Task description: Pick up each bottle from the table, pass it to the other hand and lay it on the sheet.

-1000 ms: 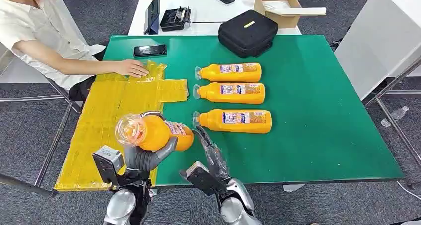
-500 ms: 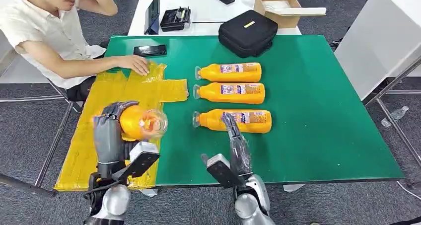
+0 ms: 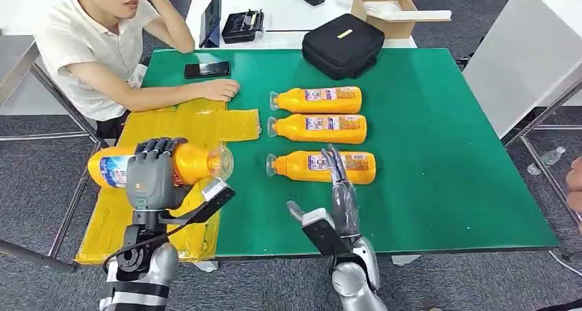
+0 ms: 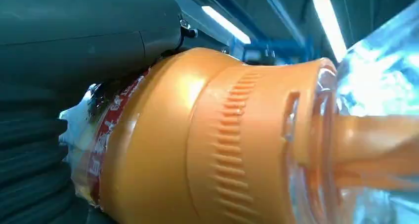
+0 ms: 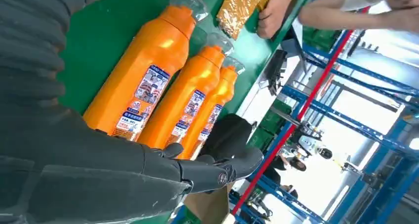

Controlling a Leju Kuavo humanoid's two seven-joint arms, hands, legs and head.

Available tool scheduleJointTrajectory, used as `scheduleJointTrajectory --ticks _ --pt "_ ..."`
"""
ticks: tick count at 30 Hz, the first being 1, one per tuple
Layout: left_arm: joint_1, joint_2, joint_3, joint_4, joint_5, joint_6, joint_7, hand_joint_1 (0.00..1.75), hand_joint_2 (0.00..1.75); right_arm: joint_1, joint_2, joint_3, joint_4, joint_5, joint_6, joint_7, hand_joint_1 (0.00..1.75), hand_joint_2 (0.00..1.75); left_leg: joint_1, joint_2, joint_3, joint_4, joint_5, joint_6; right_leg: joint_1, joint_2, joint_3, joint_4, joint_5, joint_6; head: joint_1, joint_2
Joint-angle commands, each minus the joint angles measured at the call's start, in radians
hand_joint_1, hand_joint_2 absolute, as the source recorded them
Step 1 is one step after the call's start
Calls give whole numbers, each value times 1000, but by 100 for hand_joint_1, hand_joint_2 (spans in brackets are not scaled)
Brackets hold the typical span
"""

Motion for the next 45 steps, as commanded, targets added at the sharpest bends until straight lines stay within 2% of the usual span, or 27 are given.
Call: scheduleJointTrajectory --ticks 1,8,10,14,15,16,17,18,19,33,34,42,43,45 --pt "-140 96 22 408 -28 -50 26 175 175 -38 -9 -56 90 -24 5 -34 0 175 0 0 5 -3 1 0 1 -1 5 -3 0 -3 0 0" --pt "-145 90 42 418 -23 -78 38 175 175 -38 -6 -63 91 -27 7 -38 0 175 1 1 3 -1 0 0 1 0 3 -1 0 -2 0 0" --pt "-153 88 63 444 -28 -71 67 175 175 -38 -3 -68 91 -26 8 -39 0 175 1 2 4 -1 0 0 1 0 4 -2 0 -3 0 0" --pt "-168 113 24 476 -28 -53 143 175 175 -29 -1 -75 75 -25 9 -40 0 175 1 1 3 -1 0 0 1 0 3 -1 0 -3 0 0" --pt "-173 112 28 481 -28 -58 152 168 175 -28 -1 -74 75 -24 10 -40 0 175 2 2 7 -2 -1 0 3 -1 8 -3 0 -6 0 0" --pt "-178 116 22 487 -28 -64 158 145 175 -27 0 -75 77 -23 11 -40 0 175 1 0 3 -1 0 0 2 -1 4 -1 0 -4 0 0" --pt "-180 112 29 493 -28 -68 160 133 175 -27 0 -75 79 -24 11 -40 0 175 2 1 4 -1 0 0 2 -1 5 -2 0 -5 0 0" --pt "-180 112 29 493 -28 -68 160 133 175 -27 0 -75 79 -24 11 -40 0 175 1 0 1 -1 0 0 1 -1 2 -1 0 -2 0 0" --pt "-182 110 33 498 -28 -71 161 101 175 -26 0 -76 81 -24 10 -41 0 175 1 1 3 -1 0 0 2 0 3 -1 0 -3 0 0" --pt "-182 110 33 498 -28 -71 161 101 175 -26 0 -76 81 -24 10 -41 0 175 1 1 3 -1 0 0 2 0 3 -1 0 -3 0 0" --pt "-182 110 33 498 -28 -71 161 94 175 -26 0 -76 81 -24 10 -41 0 175 1 1 2 0 0 0 2 0 3 -1 0 -3 0 0" --pt "-182 110 32 501 -28 -74 163 94 175 -26 0 -77 81 -24 10 -41 0 175 1 1 1 0 0 0 1 0 2 -1 0 -2 0 0" --pt "-182 110 32 501 -28 -74 163 94 175 -26 0 -77 81 -24 10 -41 0 175 2 2 5 -1 -1 0 3 -1 7 -2 -1 -5 0 0" --pt "-182 110 32 501 -28 -74 163 94 175 -26 0 -77 81 -24 10 -41 0 175 1 1 1 -1 0 0 1 0 2 -1 0 -2 0 0"
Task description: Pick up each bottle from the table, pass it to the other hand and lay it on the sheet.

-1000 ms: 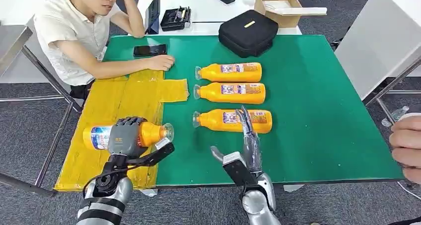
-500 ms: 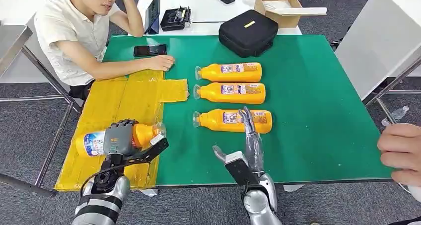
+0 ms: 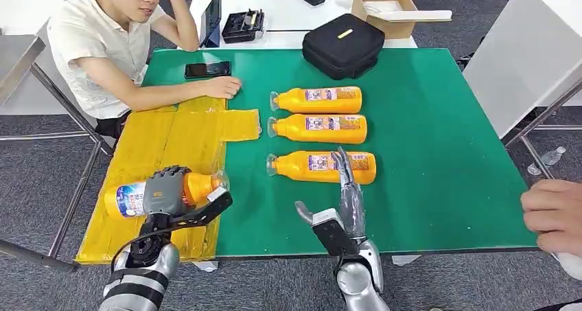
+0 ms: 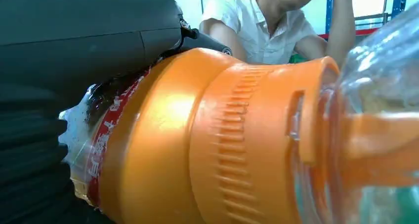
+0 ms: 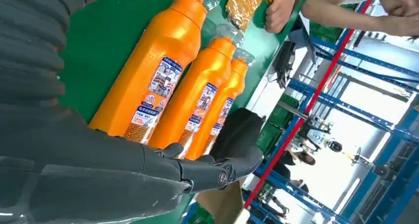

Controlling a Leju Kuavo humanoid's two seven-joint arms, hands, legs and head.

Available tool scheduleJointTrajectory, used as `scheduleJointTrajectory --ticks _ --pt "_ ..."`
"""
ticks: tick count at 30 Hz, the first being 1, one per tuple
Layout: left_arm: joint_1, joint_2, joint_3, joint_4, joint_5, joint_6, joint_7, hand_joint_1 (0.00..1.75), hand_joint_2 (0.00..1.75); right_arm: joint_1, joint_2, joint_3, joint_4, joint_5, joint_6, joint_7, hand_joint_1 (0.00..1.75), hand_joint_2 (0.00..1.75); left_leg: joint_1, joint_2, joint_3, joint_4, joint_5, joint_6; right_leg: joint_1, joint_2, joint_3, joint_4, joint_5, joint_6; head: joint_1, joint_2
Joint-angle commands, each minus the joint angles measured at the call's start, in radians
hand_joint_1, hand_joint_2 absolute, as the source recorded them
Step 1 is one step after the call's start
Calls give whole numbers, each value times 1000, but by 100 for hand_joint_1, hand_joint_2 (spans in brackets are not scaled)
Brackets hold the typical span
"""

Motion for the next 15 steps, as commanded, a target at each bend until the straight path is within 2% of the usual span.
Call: scheduleJointTrajectory --ticks 1,7,8,10,11,12,13,15 --pt "-45 17 3 70 -10 -8 3 94 175 -25 -10 -15 50 0 7 -1 0 175 1 1 3 -1 -1 0 2 0 4 -2 0 -3 0 0" --pt "-45 17 3 70 -10 -8 3 94 175 -25 -10 -15 50 0 7 -1 0 175 1 1 3 -1 -1 0 2 0 4 -2 0 -3 0 0" --pt "-47 19 -2 75 -10 -12 8 87 175 -25 -9 -16 50 0 7 -1 0 175 1 1 3 -1 -1 0 1 0 3 -1 0 -3 0 0" --pt "-47 19 -2 75 -10 -12 8 87 175 -25 -9 -16 50 0 7 -1 0 175 1 1 3 -1 -1 0 2 0 4 -1 0 -3 0 0" --pt "-47 21 -5 79 -10 -15 7 77 175 -25 -9 -17 51 0 7 -1 0 175 1 1 3 -1 -1 0 1 0 3 -1 0 -3 0 0" --pt "-47 21 -5 79 -10 -15 7 77 175 -25 -9 -17 51 0 7 -1 0 175 0 1 2 -1 0 0 1 0 2 -1 0 -2 0 0" --pt "-48 22 -5 84 -10 -18 8 70 175 -25 -9 -18 51 0 7 -1 0 175 2 2 6 -1 -1 0 3 0 7 -3 -1 -5 0 0" --pt "-48 21 -4 88 -10 -21 8 63 175 -25 -9 -19 50 0 7 -1 0 175 0 1 2 -1 0 0 1 0 2 -1 0 -2 0 0"
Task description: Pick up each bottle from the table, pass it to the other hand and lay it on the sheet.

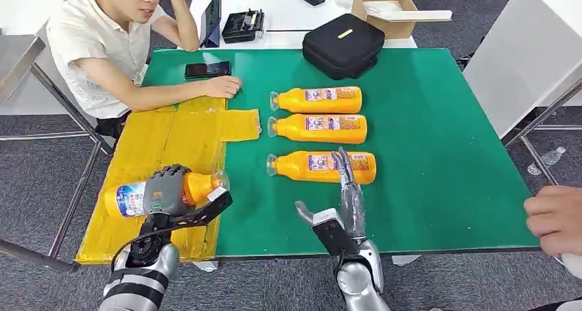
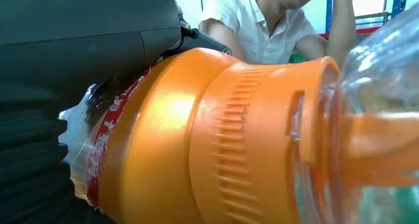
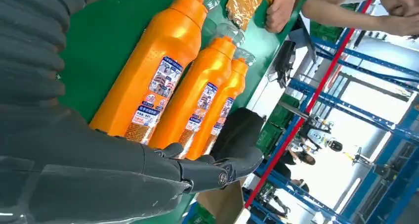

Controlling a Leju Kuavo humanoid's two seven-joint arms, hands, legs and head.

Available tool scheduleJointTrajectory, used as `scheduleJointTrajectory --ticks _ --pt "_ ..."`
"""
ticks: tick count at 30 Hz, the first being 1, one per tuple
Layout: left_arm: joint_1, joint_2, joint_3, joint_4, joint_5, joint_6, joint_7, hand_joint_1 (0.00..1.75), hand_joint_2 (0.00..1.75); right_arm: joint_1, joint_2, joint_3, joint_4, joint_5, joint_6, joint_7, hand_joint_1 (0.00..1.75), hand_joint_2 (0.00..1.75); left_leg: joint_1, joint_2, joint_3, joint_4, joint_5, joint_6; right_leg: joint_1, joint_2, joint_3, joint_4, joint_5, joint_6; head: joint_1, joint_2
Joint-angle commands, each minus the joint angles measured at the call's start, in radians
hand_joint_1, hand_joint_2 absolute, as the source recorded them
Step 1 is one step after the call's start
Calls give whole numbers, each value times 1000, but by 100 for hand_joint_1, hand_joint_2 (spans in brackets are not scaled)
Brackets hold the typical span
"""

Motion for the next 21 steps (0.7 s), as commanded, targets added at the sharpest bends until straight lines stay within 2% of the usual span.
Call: scheduleJointTrajectory --ticks 1,7,9,10,12,13,14,18,19,20,21 --pt "-46 21 -4 85 -10 -17 6 63 175 -25 -9 -17 50 -1 7 -1 0 175 1 1 4 -1 -1 0 2 0 4 -2 0 -3 0 0" --pt "-46 21 -4 85 -10 -17 6 63 175 -25 -9 -17 50 -1 7 -1 0 175 1 2 4 -1 -1 0 2 0 4 -2 0 -4 0 0" --pt "-49 20 -4 98 -10 -30 7 42 175 -25 -9 -21 50 -1 8 -1 0 175 0 1 2 -1 0 0 1 0 2 -1 0 -2 0 0" --pt "-53 20 -7 115 -10 -47 8 14 175 -28 -8 -25 54 -2 10 -1 0 175 1 1 4 -1 -1 0 2 -1 4 -2 0 -4 0 0" --pt "-66 15 6 165 -10 -76 -3 0 175 -37 -6 -29 73 -5 21 -4 0 175 0 1 2 -1 0 0 1 0 2 -1 0 -2 0 0" --pt "-77 20 0 200 -10 -66 -1 0 175 -43 -3 -30 86 -5 24 -5 0 175 2 2 6 -1 -1 0 3 -1 7 -3 0 -5 0 0" --pt "-81 22 2 216 -10 -61 -7 0 175 -46 -2 -29 91 -5 25 -7 0 175 1 1 4 -1 0 0 1 0 4 -2 0 -3 0 0" --pt "-80 19 21 251 -10 -51 -47 0 175 -42 0 -25 91 -5 27 -8 0 175 2 3 6 -2 -1 0 3 1 6 -3 0 -5 0 0" --pt "-79 36 -28 257 -10 -38 -60 0 175 -42 -1 -25 90 -6 27 -8 0 175 1 1 4 -1 -1 0 1 0 5 -2 0 -3 0 0" --pt "-84 60 -86 296 -10 -42 -86 0 175 -46 -5 -20 99 -8 29 -11 0 175 1 1 6 -2 -1 0 2 -1 7 -3 0 -4 0 0" --pt "-104 59 -86 397 40 -173 -210 0 175 -56 -18 -14 123 -17 45 -10 0 175 2 1 7 -2 -1 0 3 -1 9 -4 0 -5 0 0"
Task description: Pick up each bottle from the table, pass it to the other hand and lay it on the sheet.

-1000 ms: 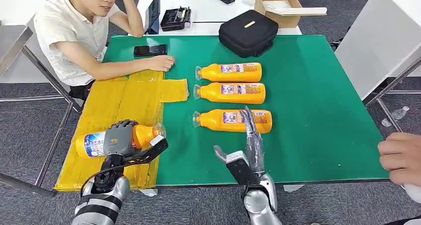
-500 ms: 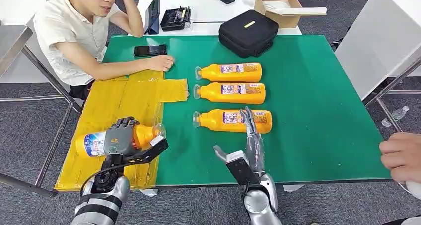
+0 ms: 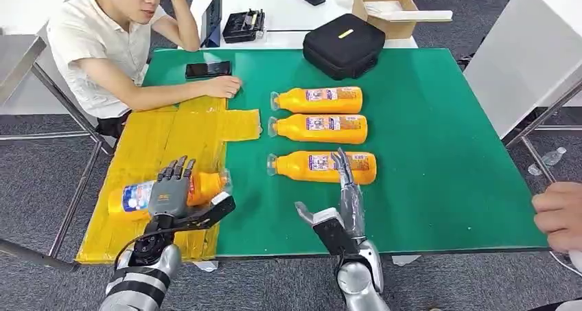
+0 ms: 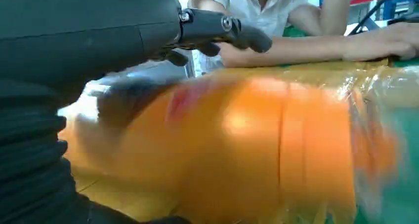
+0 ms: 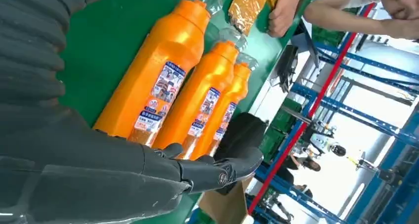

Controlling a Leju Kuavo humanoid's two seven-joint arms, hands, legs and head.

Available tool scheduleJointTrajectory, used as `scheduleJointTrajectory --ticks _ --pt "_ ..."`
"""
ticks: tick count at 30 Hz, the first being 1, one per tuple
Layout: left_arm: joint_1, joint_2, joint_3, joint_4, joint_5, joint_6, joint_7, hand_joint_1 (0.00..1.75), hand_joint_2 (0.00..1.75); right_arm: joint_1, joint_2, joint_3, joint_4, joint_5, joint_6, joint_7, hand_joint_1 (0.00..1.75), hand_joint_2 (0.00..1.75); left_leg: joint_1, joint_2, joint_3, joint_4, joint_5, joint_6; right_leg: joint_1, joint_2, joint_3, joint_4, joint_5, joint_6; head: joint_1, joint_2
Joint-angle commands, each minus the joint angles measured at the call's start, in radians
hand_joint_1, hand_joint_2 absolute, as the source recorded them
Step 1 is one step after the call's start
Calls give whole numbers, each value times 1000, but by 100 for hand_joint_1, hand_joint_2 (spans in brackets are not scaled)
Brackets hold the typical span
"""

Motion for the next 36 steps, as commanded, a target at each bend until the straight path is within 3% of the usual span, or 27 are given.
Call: scheduleJointTrajectory --ticks 1,4,6,13,18,23,24,25,29,32,36 --pt "-46 68 -93 338 65 -179 -218 0 175 -80 -36 -4 180 -27 12 -35 0 175 0 2 5 -2 0 0 1 1 5 -2 0 -3 0 0" --pt "-57 65 -94 413 90 -127 -239 0 175 -102 -40 -13 233 -36 -3 -62 0 175 0 5 10 -5 0 0 1 3 9 -5 2 -4 -1 0" --pt "-65 62 -97 416 91 -129 -240 0 175 -104 -38 -13 236 -36 -2 -63 0 175 0 0 12 -5 1 1 1 -3 14 -5 1 -3 0 0" --pt "-67 66 -97 420 104 -156 -245 0 175 -104 -37 -10 232 -36 1 -63 0 175 0 -2 22 -4 1 1 0 -3 22 -4 0 -3 0 0" --pt "-71 71 -118 411 109 -135 -253 0 175 -104 -37 -13 233 -36 -2 -69 0 175 0 -1 21 -5 -3 2 0 -2 14 -6 -1 -5 0 0" --pt "-77 62 -134 394 115 -132 -259 0 175 -100 -37 -14 229 -35 -2 -70 0 175 -1 -8 33 -1 -4 2 -1 -8 27 -1 -6 -1 0 0" --pt "-74 62 -146 384 112 -126 -256 0 175 -98 -37 -14 227 -35 0 -70 0 175 1 -2 26 -5 0 2 1 -4 19 -6 -1 -5 0 0" --pt "-74 59 -153 373 112 -109 -258 0 175 -97 -36 -14 226 -34 -2 -71 0 175 -1 -8 34 -2 -3 2 -1 -8 28 -2 -6 -1 0 0" --pt "-74 37 -184 318 97 -56 -249 0 175 -83 -33 -14 199 -29 -7 -67 0 175 0 -7 28 -3 -1 2 0 -8 22 -4 -3 -3 0 0" --pt "-73 35 -187 310 97 -63 -245 0 175 -80 -33 -13 194 -28 -7 -65 0 175 -1 -11 33 -1 -4 2 -1 -10 27 -1 -8 -1 0 0" --pt "-28 11 -204 165 113 74 -261 0 175 -55 -27 -16 143 -12 -10 -43 0 175 -1 -8 30 -2 -4 2 -1 -8 24 -3 -6 -2 0 0"
